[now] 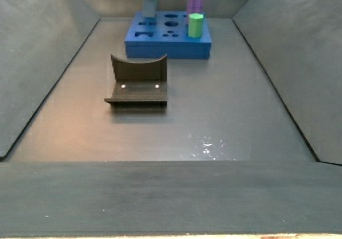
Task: Pick up the rectangle object. Move up. Place the rectangle object on the fixture. Regrasp the rectangle object. Move to above the board. Insert the rectangle object.
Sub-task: Insert the rectangle object.
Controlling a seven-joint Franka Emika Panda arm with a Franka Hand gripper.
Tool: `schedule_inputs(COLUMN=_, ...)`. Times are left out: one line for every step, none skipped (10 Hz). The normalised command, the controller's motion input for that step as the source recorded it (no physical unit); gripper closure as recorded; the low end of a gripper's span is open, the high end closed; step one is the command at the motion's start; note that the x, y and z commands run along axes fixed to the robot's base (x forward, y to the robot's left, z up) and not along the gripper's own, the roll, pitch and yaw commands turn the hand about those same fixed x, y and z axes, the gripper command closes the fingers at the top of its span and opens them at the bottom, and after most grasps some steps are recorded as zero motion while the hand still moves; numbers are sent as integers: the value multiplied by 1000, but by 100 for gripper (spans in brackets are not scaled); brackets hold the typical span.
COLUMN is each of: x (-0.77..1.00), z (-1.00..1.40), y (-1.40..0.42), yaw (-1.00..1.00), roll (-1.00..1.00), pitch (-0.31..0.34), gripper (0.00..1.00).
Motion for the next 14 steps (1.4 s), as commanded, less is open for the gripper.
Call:
schedule_inputs(x=77, z=-271, y=-151, yaw=-3, roll=294, pitch=29, gripper=100)
schedule_inputs(x=114, z=-406, y=-191, yaw=0, roll=871, pitch=126, gripper=100)
schedule_inputs(x=466, z=-317, y=-157, yaw=-120, roll=957, pitch=214, gripper=100)
schedule_inputs(x=637, z=-377, y=223, yaw=-120, roll=534, pitch=614, gripper=100)
schedule_inputs(x=174, z=-94, y=389, yaw=-326, roll=266, pitch=874, gripper=100)
schedule_inputs(x=0, z=0, y=283, yaw=-491, roll=83, pitch=1000, gripper=100)
schedule_inputs(x=80, z=-66, y=231, yaw=-443, roll=0, pitch=1000, gripper=100)
schedule_inputs(x=234, z=-89, y=100, yaw=0, roll=-191, pitch=329, gripper=100)
schedule_inputs(x=97, z=-94, y=111, yaw=0, roll=-229, pitch=143, gripper=100)
schedule_inputs(x=43, z=-454, y=180, yaw=0, roll=-717, pitch=63, gripper=100)
schedule_inputs(x=0, z=-594, y=300, yaw=6, roll=-611, pitch=40, gripper=100)
schedule_inputs(x=0, z=-800, y=300, yaw=34, roll=-400, pitch=0, gripper=100)
schedule_inputs(x=0, z=-920, y=249, yaw=6, roll=-280, pitch=0, gripper=100)
schedule_inputs(x=0, z=-949, y=89, yaw=0, roll=-237, pitch=0, gripper=100)
